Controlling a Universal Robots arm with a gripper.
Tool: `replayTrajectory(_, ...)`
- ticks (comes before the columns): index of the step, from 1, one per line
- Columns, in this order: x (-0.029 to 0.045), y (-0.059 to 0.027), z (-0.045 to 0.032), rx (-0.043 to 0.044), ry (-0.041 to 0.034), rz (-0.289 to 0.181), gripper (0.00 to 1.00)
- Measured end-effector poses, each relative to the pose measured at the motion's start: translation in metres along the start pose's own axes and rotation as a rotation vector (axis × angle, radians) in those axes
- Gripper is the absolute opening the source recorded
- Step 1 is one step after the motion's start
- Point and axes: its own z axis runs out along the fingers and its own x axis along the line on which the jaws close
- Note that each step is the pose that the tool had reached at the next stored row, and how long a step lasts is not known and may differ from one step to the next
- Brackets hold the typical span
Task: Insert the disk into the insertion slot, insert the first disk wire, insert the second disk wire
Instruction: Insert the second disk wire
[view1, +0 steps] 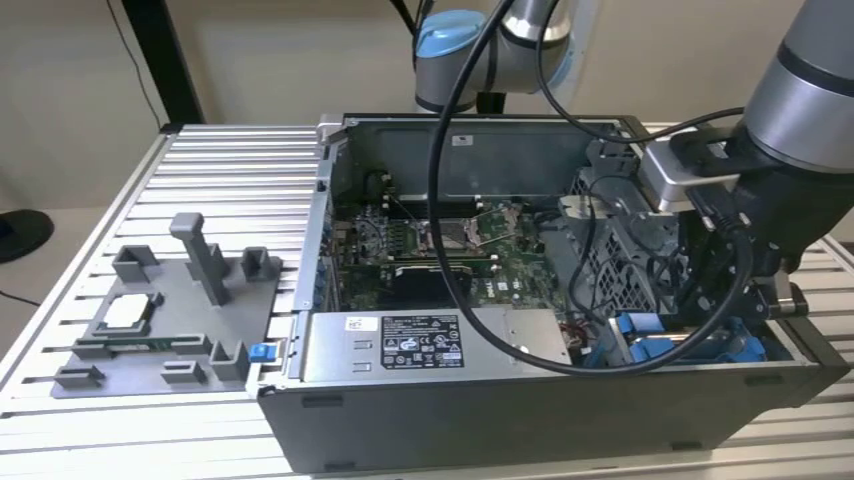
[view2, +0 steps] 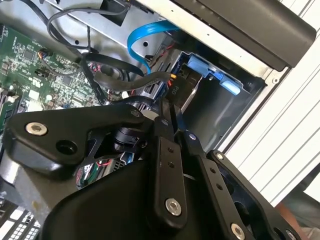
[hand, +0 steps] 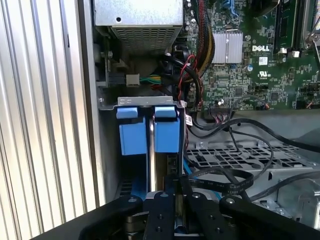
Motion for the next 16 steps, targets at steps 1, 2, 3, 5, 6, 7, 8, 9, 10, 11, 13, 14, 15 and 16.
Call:
replayTrajectory(1, 0.0, 0.0001, 0.0001, 0.0004, 0.0, 0.0, 0.0)
replayTrajectory(2, 0.0, 0.0001, 0.0003, 0.0009, -0.0001, 0.0, 0.0)
replayTrajectory(3, 0.0, 0.0001, 0.0003, 0.0014, -0.0003, -0.001, 0.0)
replayTrajectory(5, 0.0, 0.0002, 0.0004, 0.0019, -0.0005, -0.003, 0.0)
replayTrajectory(6, 0.0, 0.0002, 0.0004, 0.0021, -0.0007, -0.004, 0.0)
replayTrajectory(7, 0.0, 0.0002, 0.0004, 0.002, -0.0008, -0.005, 0.0)
replayTrajectory(8, 0.0, 0.0002, 0.0004, 0.002, -0.001, -0.006, 0.0)
replayTrajectory(9, 0.0, 0.0002, 0.0004, 0.0021, -0.0012, -0.008, 0.0)
replayTrajectory(10, 0.0, 0.0002, 0.0004, 0.0021, -0.0013, -0.009, 0.0)
replayTrajectory(11, -0.0001, 0.0002, 0.0004, 0.0021, -0.0014, -0.01, 0.0)
replayTrajectory(13, -0.0004, 0.0002, 0.0004, 0.0023, -0.0017, -0.012, 0.0)
replayTrajectory(14, -0.0005, 0.0002, 0.0005, 0.0023, -0.0018, -0.013, 0.0)
replayTrajectory(15, -0.0007, 0.0002, 0.0004, 0.0023, -0.0018, -0.014, 0.0)
replayTrajectory(16, -0.0011, 0.0003, 0.0005, 0.0024, -0.0022, -0.015, 0.0)
